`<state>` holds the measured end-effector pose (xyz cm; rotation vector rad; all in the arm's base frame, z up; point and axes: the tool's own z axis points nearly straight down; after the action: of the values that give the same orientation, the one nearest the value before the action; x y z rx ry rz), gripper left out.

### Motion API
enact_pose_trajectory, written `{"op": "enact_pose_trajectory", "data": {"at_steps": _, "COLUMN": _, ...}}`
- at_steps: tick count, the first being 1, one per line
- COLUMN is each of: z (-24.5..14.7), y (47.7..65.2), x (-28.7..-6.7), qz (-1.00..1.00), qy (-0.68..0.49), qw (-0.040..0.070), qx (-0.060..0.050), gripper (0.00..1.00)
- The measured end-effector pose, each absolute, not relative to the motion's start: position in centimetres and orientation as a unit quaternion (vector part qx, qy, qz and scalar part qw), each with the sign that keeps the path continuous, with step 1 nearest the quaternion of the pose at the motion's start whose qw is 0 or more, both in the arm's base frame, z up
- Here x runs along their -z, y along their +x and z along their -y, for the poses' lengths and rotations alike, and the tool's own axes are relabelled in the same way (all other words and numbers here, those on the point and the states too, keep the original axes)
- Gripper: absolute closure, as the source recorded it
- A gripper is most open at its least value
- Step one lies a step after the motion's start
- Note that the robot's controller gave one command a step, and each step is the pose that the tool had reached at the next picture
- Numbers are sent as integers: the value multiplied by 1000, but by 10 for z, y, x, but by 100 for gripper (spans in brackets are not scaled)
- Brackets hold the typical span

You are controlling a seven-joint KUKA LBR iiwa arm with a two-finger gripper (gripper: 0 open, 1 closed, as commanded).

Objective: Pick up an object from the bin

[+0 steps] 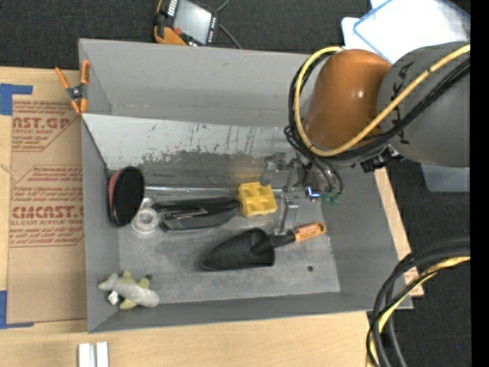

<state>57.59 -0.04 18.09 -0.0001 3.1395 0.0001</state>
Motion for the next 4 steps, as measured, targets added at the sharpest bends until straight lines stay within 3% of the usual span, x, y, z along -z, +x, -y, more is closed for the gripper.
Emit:
{"op": "enact_pose_trajectory", "data": {"at_steps": 1, "z": -39, "y": 551, "x": -122, "qz": -1000, "qy": 7, "qw": -2, "qx": -1, "gripper": 0}}
{"op": "enact_pose_trajectory", "data": {"at_steps": 2, "z": -14, "y": 546, "x": -111, "qz": -1000, "qy": -7, "qw": 6, "qx": 1, "gripper": 0}}
{"op": "enact_pose_trajectory", "data": {"at_steps": 3, "z": -26, "y": 553, "x": -101, "qz": -1000, "qy": 5, "qw": 8, "qx": 0, "gripper": 0}}
{"op": "enact_pose_trajectory", "data": {"at_steps": 4, "z": 15, "y": 577, "x": -105, "qz": -998, "qy": -60, "qw": 9, "qx": 2, "gripper": 0}}
